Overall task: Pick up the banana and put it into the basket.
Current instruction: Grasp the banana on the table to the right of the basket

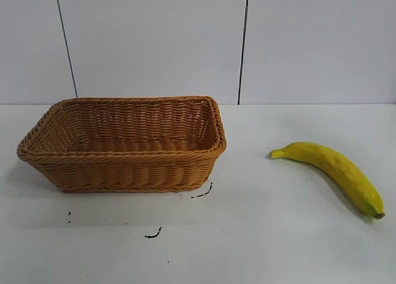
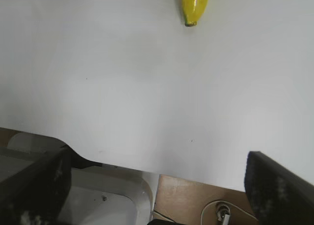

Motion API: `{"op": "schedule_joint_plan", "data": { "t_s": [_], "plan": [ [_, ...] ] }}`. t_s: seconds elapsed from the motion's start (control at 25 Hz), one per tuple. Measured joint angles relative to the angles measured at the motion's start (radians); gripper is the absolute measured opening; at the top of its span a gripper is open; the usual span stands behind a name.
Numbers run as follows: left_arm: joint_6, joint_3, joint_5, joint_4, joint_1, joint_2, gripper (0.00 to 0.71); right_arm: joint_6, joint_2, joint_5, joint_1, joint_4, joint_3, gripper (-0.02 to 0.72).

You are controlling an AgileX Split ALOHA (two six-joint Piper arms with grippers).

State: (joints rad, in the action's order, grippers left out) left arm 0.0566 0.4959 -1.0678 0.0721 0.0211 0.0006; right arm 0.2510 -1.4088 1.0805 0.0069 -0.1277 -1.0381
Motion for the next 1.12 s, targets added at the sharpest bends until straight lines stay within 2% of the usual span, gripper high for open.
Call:
{"op": "schedule_joint_plan", "data": {
  "t_s": [0.24, 0.64, 0.96, 1.12],
  "plan": [
    [0.0, 0.0, 0.0, 0.0, 0.0, 0.0, 0.69, 0.025, -0.143, -0.21, 0.0, 0.0, 0.0, 0.666],
    [0.0, 0.0, 0.0, 0.0, 0.0, 0.0, 0.69, 0.025, -0.364, -0.553, 0.0, 0.009, -0.001, 0.666],
    [0.0, 0.0, 0.0, 0.0, 0.0, 0.0, 0.69, 0.025, -0.499, -0.698, 0.0, 0.009, -0.001, 0.666],
    [0.0, 0.0, 0.0, 0.0, 0.0, 0.0, 0.69, 0.025, -0.537, -0.74, 0.0, 0.009, -0.001, 0.664]
  ]
}}
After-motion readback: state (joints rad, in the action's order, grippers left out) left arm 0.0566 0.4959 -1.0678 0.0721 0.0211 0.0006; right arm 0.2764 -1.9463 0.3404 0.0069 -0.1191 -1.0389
